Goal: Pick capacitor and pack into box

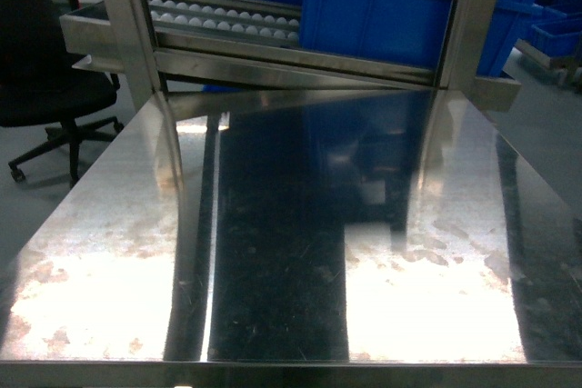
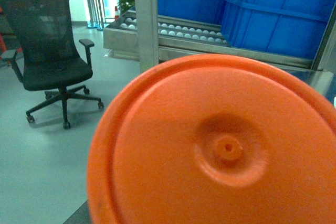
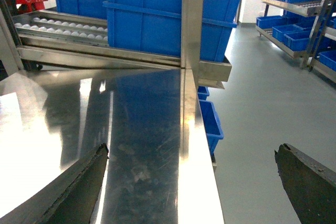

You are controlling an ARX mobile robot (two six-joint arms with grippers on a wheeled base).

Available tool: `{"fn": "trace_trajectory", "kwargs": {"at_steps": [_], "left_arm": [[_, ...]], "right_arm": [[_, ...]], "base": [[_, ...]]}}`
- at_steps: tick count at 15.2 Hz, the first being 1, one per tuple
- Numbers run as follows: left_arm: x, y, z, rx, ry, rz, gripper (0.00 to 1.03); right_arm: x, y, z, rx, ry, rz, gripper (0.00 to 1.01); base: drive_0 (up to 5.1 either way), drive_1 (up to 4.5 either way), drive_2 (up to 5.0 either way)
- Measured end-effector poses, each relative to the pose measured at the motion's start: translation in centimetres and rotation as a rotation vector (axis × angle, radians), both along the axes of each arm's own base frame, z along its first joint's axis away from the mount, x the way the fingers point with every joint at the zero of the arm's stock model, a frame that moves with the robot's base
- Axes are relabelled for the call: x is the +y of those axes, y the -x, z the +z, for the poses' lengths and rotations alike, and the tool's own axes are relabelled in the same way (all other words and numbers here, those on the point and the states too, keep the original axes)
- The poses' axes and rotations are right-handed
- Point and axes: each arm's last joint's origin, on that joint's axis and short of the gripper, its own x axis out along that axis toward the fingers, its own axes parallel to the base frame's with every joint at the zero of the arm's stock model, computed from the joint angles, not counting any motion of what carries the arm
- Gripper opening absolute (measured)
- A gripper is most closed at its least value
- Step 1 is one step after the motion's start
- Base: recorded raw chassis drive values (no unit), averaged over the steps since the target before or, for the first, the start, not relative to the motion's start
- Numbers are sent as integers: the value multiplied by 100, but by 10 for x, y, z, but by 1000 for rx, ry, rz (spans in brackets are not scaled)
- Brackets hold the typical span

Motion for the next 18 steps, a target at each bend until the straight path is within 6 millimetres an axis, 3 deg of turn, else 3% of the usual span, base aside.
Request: {"fn": "trace_trajectory", "kwargs": {"at_steps": [18], "left_arm": [[0,0,0,-1,0,0,44]], "right_arm": [[0,0,0,0,0,0,98]], "base": [[0,0,0]]}}
